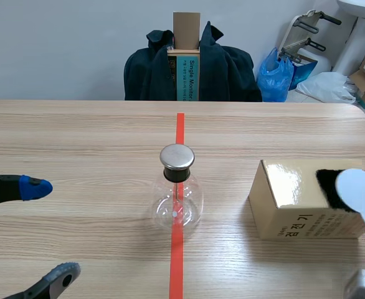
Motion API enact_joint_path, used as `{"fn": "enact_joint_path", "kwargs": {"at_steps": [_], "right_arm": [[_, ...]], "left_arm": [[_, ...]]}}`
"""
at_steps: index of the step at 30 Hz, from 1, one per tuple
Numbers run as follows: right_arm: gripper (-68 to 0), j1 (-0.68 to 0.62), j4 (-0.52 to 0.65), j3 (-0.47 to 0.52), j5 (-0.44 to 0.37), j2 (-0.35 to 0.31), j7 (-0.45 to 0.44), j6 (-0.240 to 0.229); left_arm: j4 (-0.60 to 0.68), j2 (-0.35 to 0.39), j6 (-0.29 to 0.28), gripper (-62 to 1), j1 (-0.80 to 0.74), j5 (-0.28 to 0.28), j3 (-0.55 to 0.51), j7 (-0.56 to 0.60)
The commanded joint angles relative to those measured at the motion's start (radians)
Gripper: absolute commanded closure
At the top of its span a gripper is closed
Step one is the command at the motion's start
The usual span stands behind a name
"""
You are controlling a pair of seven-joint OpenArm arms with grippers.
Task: Do the electroscope experiment.
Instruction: 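Rub the plate on the fur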
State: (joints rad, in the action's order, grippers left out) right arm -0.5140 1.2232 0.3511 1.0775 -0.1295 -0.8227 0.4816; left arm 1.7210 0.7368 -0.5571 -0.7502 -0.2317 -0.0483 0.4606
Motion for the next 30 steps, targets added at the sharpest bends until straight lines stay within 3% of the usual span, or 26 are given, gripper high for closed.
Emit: {"fn": "enact_joint_path", "kwargs": {"at_steps": [1, 4, 5, 8, 9, 13, 14, 17, 18, 22, 23, 26, 27, 30], "right_arm": [[-0.8, -0.002, 0.008, -0.013, 0.008, 0.006, 0.054, -0.011], [-0.8, -0.004, 0.008, -0.012, 0.008, 0.009, 0.240, -0.012], [-0.8, -0.003, 0.008, -0.012, 0.009, 0.000, 0.232, -0.013], [-0.8, 0.005, 0.009, -0.021, 0.011, -0.012, 0.064, -0.013], [-0.8, 0.005, 0.009, -0.026, 0.011, -0.010, 0.060, -0.011], [-0.8, 0.002, 0.009, -0.023, 0.012, 0.005, 0.264, -0.012], [-0.8, 0.002, 0.009, -0.023, 0.012, 0.003, 0.250, -0.013], [-0.8, 0.011, 0.009, -0.030, 0.012, 0.000, 0.071, -0.016], [-0.8, 0.013, 0.010, -0.033, 0.012, 0.002, 0.051, -0.016], [-0.8, 0.013, 0.010, -0.024, 0.012, 0.013, 0.296, -0.015], [-0.8, 0.013, 0.010, -0.023, 0.012, 0.006, 0.290, -0.016], [-0.8, 0.019, 0.013, -0.037, 0.011, -0.011, 0.086, -0.022], [-0.8, 0.018, 0.017, -0.038, 0.010, -0.011, 0.075, -0.022], [-0.8, 0.015, 0.016, -0.035, 0.004, -0.003, 0.275, -0.023]], "left_arm": [[0.002, -0.008, -0.003, -62.3, 0.003, -0.010, 0.001, 0.014], [0.002, -0.008, -0.003, -62.3, 0.003, -0.010, 0.001, 0.014], [0.002, -0.008, -0.003, -62.3, 0.003, -0.010, 0.001, 0.014], [0.002, -0.008, -0.003, -62.3, 0.003, -0.010, 0.001, 0.014], [0.002, -0.008, -0.003, -62.3, 0.003, -0.010, 0.001, 0.014], [0.002, -0.008, -0.003, -62.3, 0.003, -0.010, 0.001, 0.014], [0.002, -0.008, -0.003, -62.3, 0.003, -0.010, 0.001, 0.014], [0.002, -0.008, -0.003, -62.3, 0.003, -0.010, 0.001, 0.014], [0.002, -0.008, -0.003, -62.3, 0.003, -0.010, 0.001, 0.014], [0.002, -0.008, -0.002, -62.3, 0.003, -0.010, 0.001, 0.014], [0.002, -0.008, -0.002, -62.3, 0.003, -0.010, 0.001, 0.014], [0.002, -0.008, -0.002, -62.3, 0.003, -0.010, 0.001, 0.014], [0.002, -0.008, -0.002, -62.3, 0.003, -0.010, 0.001, 0.014], [0.002, -0.008, -0.002, -62.3, 0.003, -0.010, 0.001, 0.014]]}}
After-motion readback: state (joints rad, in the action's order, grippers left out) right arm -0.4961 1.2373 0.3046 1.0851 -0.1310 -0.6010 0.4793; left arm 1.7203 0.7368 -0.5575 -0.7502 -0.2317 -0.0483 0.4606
